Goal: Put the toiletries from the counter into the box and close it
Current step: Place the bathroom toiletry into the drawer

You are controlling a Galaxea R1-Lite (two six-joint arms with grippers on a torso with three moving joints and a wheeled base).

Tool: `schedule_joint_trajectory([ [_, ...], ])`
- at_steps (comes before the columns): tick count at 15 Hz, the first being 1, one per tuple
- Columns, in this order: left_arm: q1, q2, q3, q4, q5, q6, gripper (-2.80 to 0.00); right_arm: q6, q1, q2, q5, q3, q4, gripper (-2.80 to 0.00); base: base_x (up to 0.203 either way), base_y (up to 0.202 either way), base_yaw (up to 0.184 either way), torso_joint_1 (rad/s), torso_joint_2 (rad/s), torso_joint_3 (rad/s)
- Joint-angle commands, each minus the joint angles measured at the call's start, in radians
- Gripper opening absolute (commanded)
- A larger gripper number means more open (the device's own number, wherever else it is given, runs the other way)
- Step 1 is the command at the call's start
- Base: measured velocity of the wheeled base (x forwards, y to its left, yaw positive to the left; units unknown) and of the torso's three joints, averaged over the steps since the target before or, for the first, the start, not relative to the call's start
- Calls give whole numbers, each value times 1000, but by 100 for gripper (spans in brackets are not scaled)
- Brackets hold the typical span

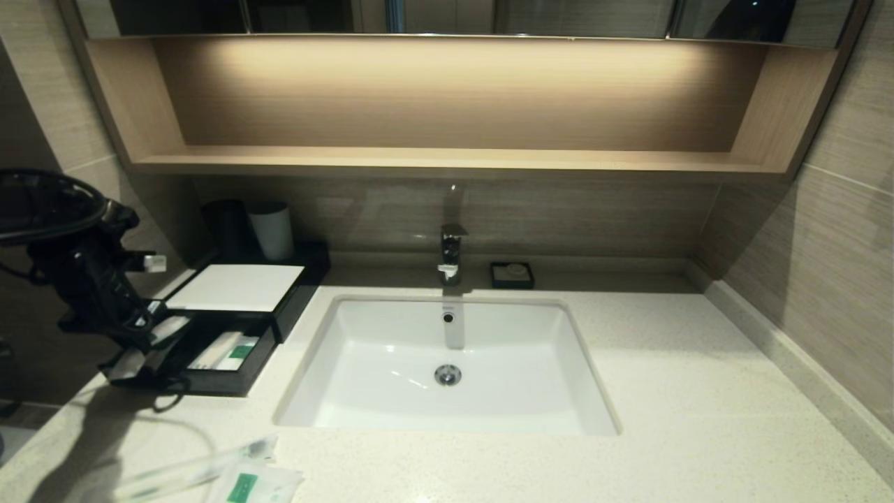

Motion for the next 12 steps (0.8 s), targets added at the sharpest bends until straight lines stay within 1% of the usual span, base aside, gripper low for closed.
schedule_joint_trajectory([
  [1, -4, 4, 0, -10, 1, 1, -280, -1, 0, -2, 0, 2, -1, -280, 0, 0, 0, 0, 0, 0],
  [5, -6, 11, 0, -29, -2, 1, -280, 0, 0, -2, 0, 1, -1, -280, 0, 0, 0, 0, 0, 0],
  [12, -6, 35, 0, -95, -3, -2, -280, -1, 0, -2, 0, 2, -1, -280, 0, 0, 0, 0, 0, 0],
])
